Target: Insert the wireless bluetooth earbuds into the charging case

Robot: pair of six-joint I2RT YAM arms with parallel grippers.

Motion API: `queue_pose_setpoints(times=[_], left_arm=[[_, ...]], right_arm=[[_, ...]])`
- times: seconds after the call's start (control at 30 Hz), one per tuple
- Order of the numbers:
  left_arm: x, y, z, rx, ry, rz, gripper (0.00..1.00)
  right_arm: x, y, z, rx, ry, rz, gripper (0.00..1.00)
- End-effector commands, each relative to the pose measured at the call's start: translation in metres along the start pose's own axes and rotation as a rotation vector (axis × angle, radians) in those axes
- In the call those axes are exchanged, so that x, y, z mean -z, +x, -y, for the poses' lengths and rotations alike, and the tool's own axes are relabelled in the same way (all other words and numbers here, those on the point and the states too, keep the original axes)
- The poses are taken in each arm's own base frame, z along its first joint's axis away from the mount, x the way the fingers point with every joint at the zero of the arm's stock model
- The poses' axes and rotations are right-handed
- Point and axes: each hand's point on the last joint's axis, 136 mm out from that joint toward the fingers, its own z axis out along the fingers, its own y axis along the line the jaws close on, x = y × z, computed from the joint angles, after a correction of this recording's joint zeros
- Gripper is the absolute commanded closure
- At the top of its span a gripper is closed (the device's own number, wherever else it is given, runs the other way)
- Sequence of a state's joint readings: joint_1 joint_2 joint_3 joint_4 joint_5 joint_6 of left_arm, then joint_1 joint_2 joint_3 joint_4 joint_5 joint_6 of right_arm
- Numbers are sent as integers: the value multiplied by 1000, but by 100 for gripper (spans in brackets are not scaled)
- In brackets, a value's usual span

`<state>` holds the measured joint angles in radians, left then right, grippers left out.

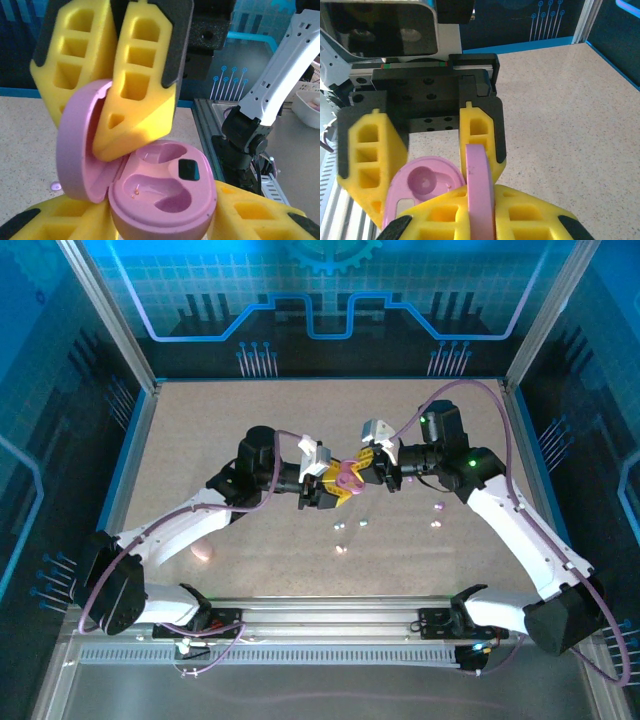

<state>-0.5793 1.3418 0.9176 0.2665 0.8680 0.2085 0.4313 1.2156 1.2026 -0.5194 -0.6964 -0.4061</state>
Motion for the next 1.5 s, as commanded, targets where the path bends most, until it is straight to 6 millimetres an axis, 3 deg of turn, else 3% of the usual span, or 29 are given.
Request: queue_pose_setpoints(times=[0.0,0.23,0.57,0.83,1.23,1.47], left_arm=[[-3,-10,-4,-12,-2,6,52],[-4,-12,-5,4,1,14,44],[-5,-14,-6,1,1,21,44],[-6,-13,-6,14,4,24,38],[-6,-13,-8,15,0,21,47],[-5,-16,-6,8,5,35,41]], right_arm=[[6,-17,-13,79,-19,54,96],[5,-15,-11,88,13,43,95],[2,-13,-7,97,55,28,95],[4,-12,1,113,117,25,95],[5,-15,-2,114,116,43,95],[6,-13,3,113,140,30,95]])
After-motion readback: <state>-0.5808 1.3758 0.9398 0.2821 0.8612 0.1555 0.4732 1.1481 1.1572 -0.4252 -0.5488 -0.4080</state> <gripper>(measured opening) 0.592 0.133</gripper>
